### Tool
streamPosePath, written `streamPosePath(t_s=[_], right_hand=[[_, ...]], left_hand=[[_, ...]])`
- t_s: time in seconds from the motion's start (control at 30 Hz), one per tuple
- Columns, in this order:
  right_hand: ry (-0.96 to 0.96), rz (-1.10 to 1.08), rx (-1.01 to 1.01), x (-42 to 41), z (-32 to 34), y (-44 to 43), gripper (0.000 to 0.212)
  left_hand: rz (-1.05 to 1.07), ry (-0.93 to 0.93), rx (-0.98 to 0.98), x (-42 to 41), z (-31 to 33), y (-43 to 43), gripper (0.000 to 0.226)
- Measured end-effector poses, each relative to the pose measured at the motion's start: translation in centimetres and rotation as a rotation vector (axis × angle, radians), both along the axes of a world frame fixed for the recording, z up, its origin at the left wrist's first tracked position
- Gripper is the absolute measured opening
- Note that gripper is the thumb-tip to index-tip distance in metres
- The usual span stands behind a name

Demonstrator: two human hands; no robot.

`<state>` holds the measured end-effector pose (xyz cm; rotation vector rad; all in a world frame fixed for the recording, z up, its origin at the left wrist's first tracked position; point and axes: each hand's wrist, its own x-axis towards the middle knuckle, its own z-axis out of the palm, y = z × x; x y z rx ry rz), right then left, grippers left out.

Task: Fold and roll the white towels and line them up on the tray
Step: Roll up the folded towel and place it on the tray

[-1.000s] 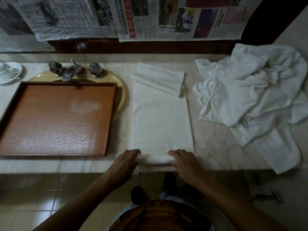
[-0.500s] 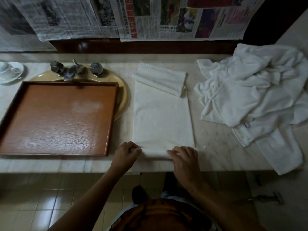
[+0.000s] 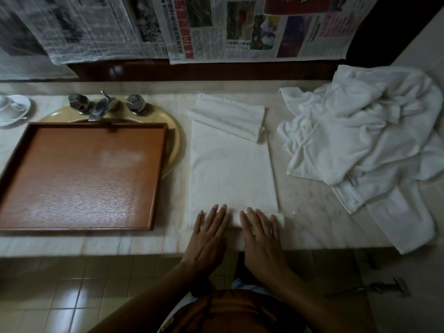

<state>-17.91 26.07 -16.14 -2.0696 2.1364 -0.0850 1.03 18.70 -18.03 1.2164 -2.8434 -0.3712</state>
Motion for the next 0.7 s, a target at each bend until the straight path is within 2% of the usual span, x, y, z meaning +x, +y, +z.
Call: streamPosePath(t_s=[0.17, 0.47, 0.53, 0.7], right_hand=[[0.020, 0.006, 0.008, -0.5, 0.2, -2.3, 0.077], [0.022, 0.209, 0.004, -3.4, 1.1, -3.6, 0.086], [-0.020, 0.213, 0.016, -3.5, 1.1, -3.0, 0.079], [-0.280, 0.209, 0.141, -4.3, 1.6, -2.4, 0.044]], left_hand=[[-0.032, 0.066, 0.070, 1.1, 0.8, -3.2, 0.068], [-0.034, 0.082, 0.051, 4.6, 1.6, -4.9, 0.057], [-0.022, 0.097, 0.070, 5.4, 1.4, -4.3, 0.054], [0.029, 0.251, 0.234, 6.8, 1.9, -2.3, 0.039]])
